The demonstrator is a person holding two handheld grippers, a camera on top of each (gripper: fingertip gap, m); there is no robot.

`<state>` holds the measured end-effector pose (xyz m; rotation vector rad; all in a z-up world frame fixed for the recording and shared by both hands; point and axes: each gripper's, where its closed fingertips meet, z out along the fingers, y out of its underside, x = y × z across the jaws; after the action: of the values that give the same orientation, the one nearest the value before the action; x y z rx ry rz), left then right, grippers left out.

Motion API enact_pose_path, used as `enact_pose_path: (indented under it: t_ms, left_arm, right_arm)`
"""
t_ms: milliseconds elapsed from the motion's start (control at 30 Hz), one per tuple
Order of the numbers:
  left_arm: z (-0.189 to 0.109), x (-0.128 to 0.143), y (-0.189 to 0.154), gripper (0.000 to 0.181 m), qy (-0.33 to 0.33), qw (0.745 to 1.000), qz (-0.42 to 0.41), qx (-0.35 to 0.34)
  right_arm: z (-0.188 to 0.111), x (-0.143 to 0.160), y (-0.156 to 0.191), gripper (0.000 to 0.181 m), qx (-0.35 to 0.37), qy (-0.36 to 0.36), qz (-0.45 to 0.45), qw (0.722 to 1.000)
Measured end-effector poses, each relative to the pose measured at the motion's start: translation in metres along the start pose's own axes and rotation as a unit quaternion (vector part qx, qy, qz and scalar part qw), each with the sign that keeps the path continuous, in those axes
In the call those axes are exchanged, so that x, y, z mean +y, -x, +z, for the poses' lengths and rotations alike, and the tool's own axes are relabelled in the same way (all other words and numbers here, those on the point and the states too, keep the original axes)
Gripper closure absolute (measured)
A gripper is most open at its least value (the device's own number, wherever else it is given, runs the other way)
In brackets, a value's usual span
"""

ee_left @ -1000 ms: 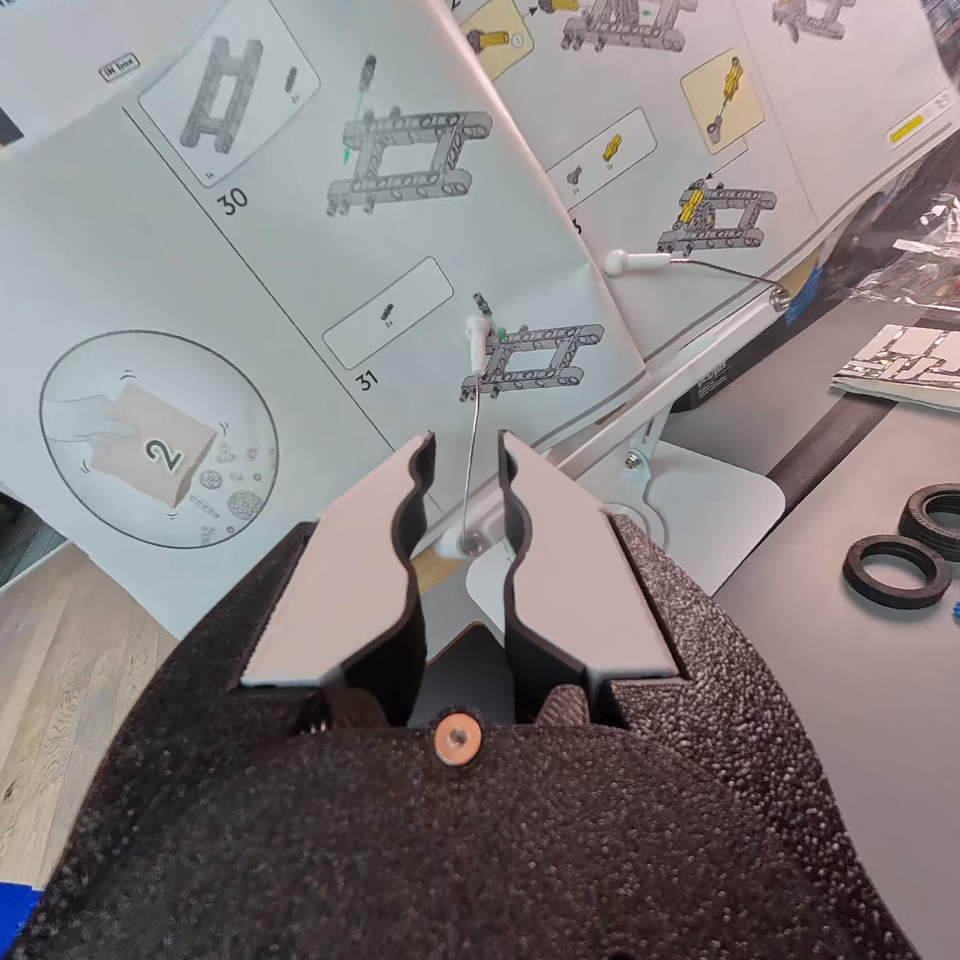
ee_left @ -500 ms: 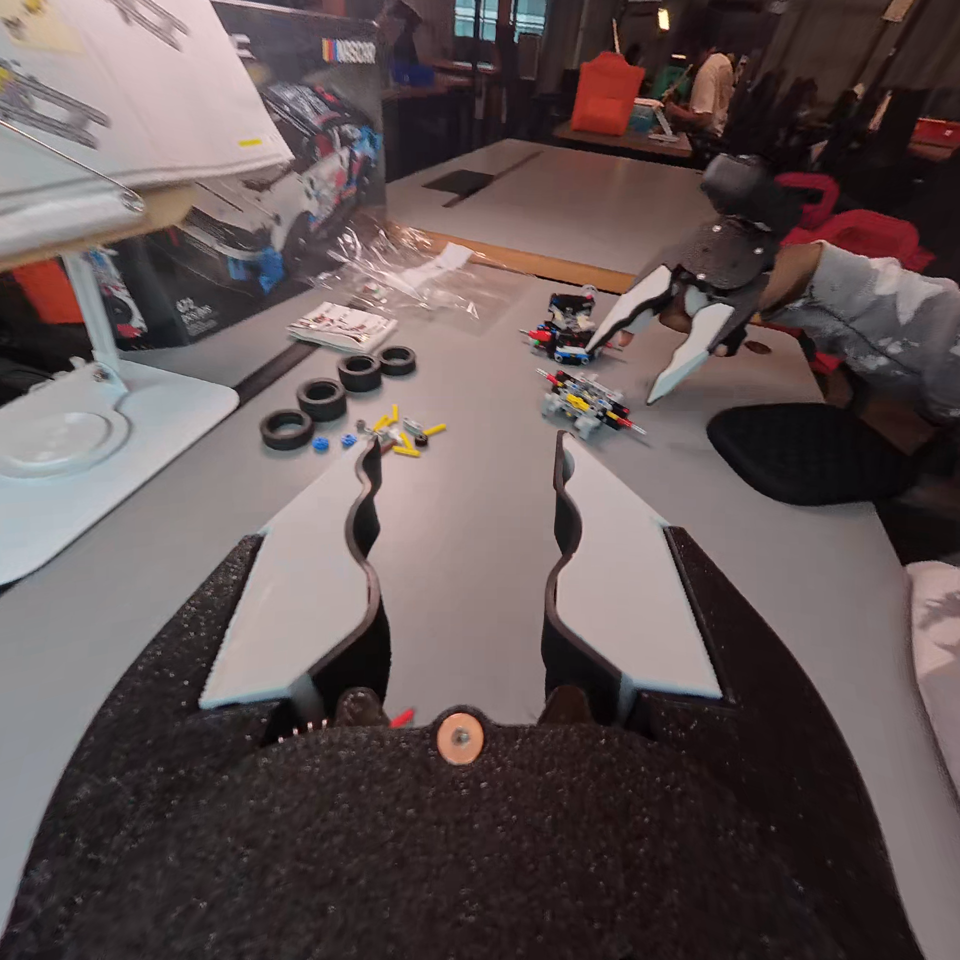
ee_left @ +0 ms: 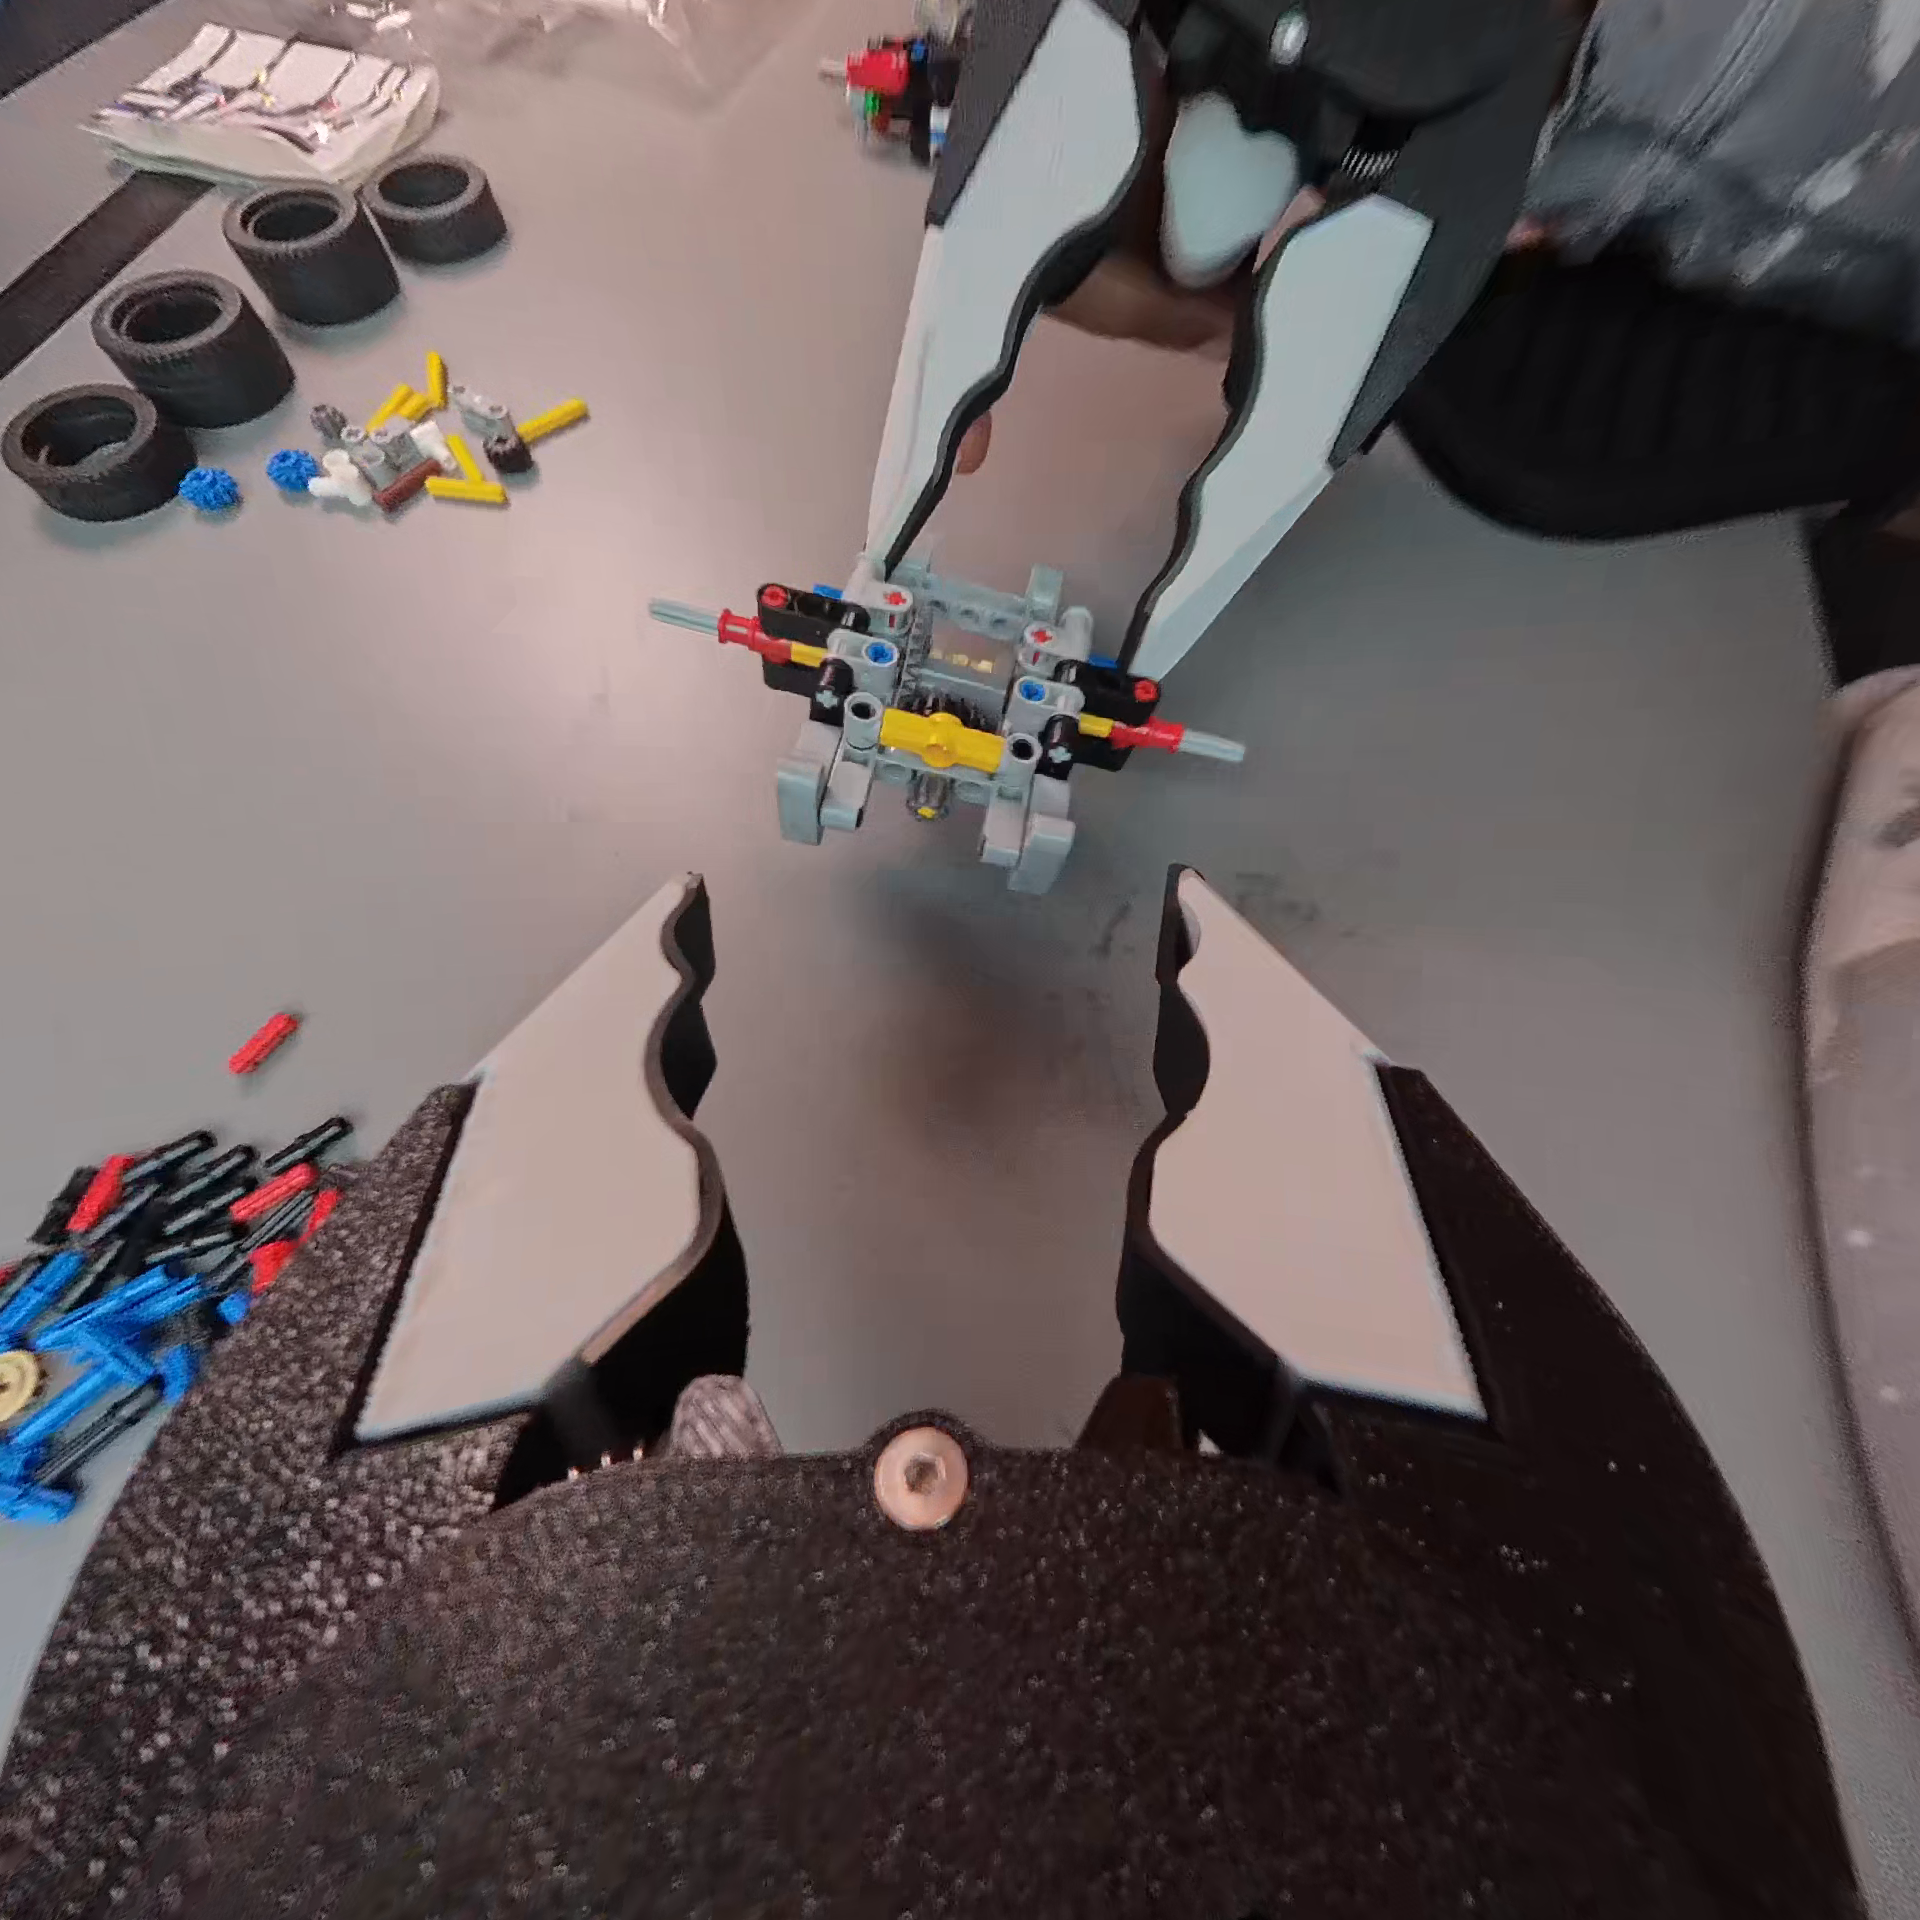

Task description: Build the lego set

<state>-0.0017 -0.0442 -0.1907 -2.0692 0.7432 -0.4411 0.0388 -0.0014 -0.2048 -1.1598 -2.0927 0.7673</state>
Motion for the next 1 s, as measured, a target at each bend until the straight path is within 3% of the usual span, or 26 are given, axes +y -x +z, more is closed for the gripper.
enact_pose_path:
  t_ms: [33, 100, 167, 200, 300, 400, 500, 633, 867, 1000]
  left_arm:
    - [0.003, 0.009, 0.004, 0.091, 0.021, 0.999, 0.023, -0.017]
    - [0.008, 0.023, 0.001, 0.088, 0.046, 0.997, 0.054, -0.019]
    - [0.011, 0.029, -0.004, 0.101, 0.056, 0.996, 0.067, -0.008]
    - [0.012, 0.032, -0.006, 0.11, 0.062, 0.995, 0.081, -0.002]
    - [0.017, 0.043, -0.008, 0.112, 0.087, 0.99, 0.107, 0.004]
    - [0.016, 0.044, -0.008, 0.108, 0.088, 0.991, 0.097, 0.013]
    - [0.017, 0.045, -0.014, 0.115, 0.085, 0.992, 0.09, 0.038]
    - [0.017, 0.042, -0.01, 0.115, 0.079, 0.987, 0.142, 0.018]
    - [0.008, 0.023, 0.002, 0.115, 0.045, 0.931, 0.352, -0.091]
    - [0.007, 0.016, -0.009, 0.115, 0.029, 0.909, 0.404, -0.1]
  right_arm:
    - [0.007, -0.009, 0.004, 0.123, -0.003, -0.006, -0.015, 1.0]
    - [0.016, -0.022, 0.01, 0.123, -0.004, -0.02, -0.036, 0.999]
    - [0.023, -0.027, 0.019, 0.123, -0.015, -0.029, -0.04, 0.999]
    - [0.025, -0.025, 0.023, 0.123, -0.019, -0.026, -0.039, 0.999]
    - [0.029, -0.014, 0.028, 0.123, -0.03, -0.008, -0.025, 0.999]
    - [0.03, -0.003, 0.032, 0.123, -0.044, 0.015, -0.009, 0.999]
    - [0.03, -0.006, 0.036, 0.123, -0.053, 0.009, 0.009, 0.999]
    - [0.022, -0.009, 0.035, 0.123, -0.086, -0.017, 0.044, 0.995]
    - [-0.005, -0.038, -0.018, 0.134, -0.085, -0.163, 0.206, 0.961]
    - [0.0, -0.052, -0.01, 0.146, -0.157, -0.2, 0.268, 0.929]
